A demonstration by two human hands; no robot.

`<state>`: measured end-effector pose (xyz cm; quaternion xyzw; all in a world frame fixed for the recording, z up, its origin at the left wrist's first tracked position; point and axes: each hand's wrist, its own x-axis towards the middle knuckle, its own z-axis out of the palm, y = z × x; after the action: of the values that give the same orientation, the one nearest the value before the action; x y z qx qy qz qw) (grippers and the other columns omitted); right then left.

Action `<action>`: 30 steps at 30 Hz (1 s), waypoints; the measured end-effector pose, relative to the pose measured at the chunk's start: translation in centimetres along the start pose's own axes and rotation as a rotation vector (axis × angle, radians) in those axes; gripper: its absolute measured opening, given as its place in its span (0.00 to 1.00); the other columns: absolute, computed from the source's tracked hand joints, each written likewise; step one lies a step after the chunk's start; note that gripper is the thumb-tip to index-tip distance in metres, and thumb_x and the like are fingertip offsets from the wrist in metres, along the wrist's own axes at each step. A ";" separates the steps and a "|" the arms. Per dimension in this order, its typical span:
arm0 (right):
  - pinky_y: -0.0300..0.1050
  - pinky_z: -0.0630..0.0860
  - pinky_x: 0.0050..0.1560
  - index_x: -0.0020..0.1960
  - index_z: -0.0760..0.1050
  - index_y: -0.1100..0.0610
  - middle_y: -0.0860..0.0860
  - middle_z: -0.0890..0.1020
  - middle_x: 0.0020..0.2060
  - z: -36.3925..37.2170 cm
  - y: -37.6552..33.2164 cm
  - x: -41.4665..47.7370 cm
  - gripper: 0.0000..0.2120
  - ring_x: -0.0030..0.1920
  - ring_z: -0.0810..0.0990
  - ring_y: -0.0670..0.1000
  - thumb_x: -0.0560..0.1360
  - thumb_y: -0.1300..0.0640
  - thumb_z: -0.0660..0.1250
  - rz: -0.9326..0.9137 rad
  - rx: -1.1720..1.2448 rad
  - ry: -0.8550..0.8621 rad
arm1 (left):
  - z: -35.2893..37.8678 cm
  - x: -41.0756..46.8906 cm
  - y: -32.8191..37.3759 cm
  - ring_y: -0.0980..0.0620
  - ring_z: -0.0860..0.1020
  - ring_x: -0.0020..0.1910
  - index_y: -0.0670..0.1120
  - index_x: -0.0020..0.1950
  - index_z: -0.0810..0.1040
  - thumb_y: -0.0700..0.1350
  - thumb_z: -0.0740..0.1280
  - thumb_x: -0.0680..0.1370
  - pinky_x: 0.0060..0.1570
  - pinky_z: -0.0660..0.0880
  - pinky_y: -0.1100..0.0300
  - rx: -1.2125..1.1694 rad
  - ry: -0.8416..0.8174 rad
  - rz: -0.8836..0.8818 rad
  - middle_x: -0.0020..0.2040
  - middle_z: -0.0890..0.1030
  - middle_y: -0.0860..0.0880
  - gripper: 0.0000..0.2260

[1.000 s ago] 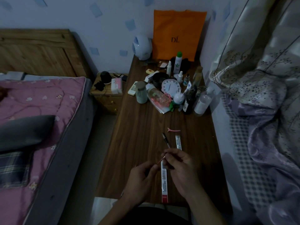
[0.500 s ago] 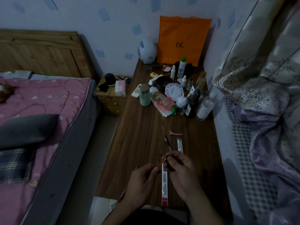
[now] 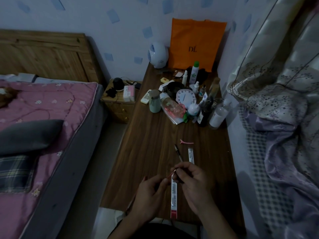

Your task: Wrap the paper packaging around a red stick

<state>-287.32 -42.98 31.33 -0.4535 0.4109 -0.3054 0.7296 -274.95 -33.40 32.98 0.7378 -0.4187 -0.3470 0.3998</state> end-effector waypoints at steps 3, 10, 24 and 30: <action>0.45 0.81 0.46 0.47 0.85 0.50 0.54 0.87 0.45 0.0 0.1 0.0 0.11 0.45 0.86 0.51 0.77 0.64 0.67 -0.014 -0.077 0.019 | 0.0 0.0 0.0 0.61 0.78 0.34 0.51 0.46 0.80 0.47 0.63 0.80 0.41 0.72 0.57 -0.008 0.001 0.004 0.38 0.82 0.56 0.07; 0.45 0.81 0.45 0.46 0.85 0.49 0.53 0.87 0.43 0.1 0.2 0.0 0.12 0.43 0.85 0.51 0.76 0.65 0.68 -0.004 -0.149 0.043 | -0.2 -0.2 0.0 0.61 0.79 0.37 0.48 0.44 0.82 0.48 0.63 0.81 0.55 0.71 0.46 0.001 -0.013 -0.036 0.40 0.82 0.57 0.10; 0.40 0.81 0.43 0.44 0.85 0.52 0.54 0.86 0.41 -0.2 0.2 -0.1 0.12 0.43 0.85 0.50 0.77 0.66 0.67 -0.009 -0.233 -0.030 | -0.2 -0.5 -0.5 0.59 0.78 0.33 0.51 0.39 0.81 0.46 0.64 0.80 0.42 0.69 0.75 -0.005 -0.044 -0.068 0.32 0.80 0.55 0.12; 0.43 0.82 0.45 0.44 0.84 0.51 0.53 0.86 0.42 -0.3 0.5 -0.1 0.12 0.44 0.85 0.49 0.78 0.65 0.67 0.020 -0.182 0.007 | -0.2 -0.3 0.2 0.61 0.74 0.32 0.44 0.41 0.82 0.45 0.63 0.81 0.39 0.69 0.67 -0.123 -0.089 -0.088 0.30 0.77 0.56 0.12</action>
<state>-287.56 -42.83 30.87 -0.5125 0.4441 -0.2612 0.6870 -274.96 -33.09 33.28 0.7136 -0.3812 -0.4215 0.4096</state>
